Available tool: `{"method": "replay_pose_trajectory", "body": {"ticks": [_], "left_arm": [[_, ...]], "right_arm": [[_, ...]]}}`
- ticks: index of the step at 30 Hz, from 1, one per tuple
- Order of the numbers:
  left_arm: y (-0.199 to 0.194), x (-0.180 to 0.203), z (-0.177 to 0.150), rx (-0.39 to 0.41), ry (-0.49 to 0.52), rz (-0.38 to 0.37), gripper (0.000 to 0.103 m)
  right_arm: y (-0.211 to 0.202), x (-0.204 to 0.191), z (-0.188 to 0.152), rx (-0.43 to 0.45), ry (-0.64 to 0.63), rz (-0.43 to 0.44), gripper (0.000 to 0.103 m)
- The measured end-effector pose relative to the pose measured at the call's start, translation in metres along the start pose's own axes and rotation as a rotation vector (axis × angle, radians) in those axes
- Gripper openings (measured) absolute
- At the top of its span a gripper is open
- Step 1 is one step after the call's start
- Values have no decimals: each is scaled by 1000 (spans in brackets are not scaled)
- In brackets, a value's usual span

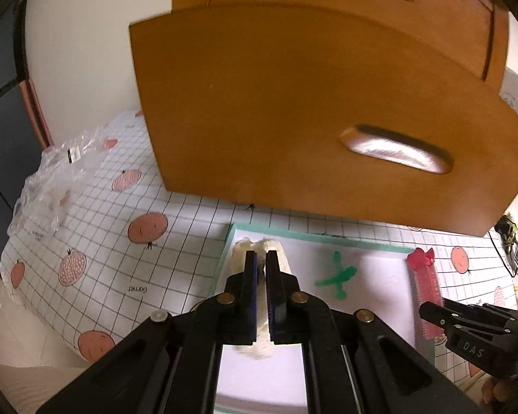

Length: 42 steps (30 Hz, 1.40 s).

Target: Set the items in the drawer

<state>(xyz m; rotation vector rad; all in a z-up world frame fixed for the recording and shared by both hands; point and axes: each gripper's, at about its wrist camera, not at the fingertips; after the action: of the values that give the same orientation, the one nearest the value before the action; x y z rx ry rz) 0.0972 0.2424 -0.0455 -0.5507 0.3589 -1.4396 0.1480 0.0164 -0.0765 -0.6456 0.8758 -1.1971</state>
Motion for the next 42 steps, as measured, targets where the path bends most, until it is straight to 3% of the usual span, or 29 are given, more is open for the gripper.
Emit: {"method": "replay_pose_trajectory", "body": {"ticks": [14,18,23,26,28,39,42], "left_arm": [[-17,5,8,27,9,-31,3],[-2,6,0,-58,13,-70,3],[34,8,-23,-242,-6,-122,3],[47,8,-33,-305,2,-112,15],[53,7,-39,-326,-3,-111,36],[87,19,-71,-483,33,-100,64],[93,23,-77,-491,73,-68,66]], "right_arm": [[-19,-3,5,38,-9,7,29],[-18,-1,5,30,-7,9,29],[-10,0,5,4,-6,10,29],[-5,0,4,-10,-1,10,29],[-4,0,4,-16,3,11,29],[2,0,4,-36,1,9,29],[5,-1,4,-42,-1,10,29]]}}
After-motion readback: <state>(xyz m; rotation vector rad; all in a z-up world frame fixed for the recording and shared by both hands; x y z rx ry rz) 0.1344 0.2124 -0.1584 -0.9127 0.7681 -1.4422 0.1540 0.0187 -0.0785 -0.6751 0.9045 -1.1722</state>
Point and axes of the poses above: each gripper's, at about its wrist camera, not at the fingertips, and y roughly the way its jaws point, x to its right, z to its top, and after that the axes turned 6 degrees about x, right-handed
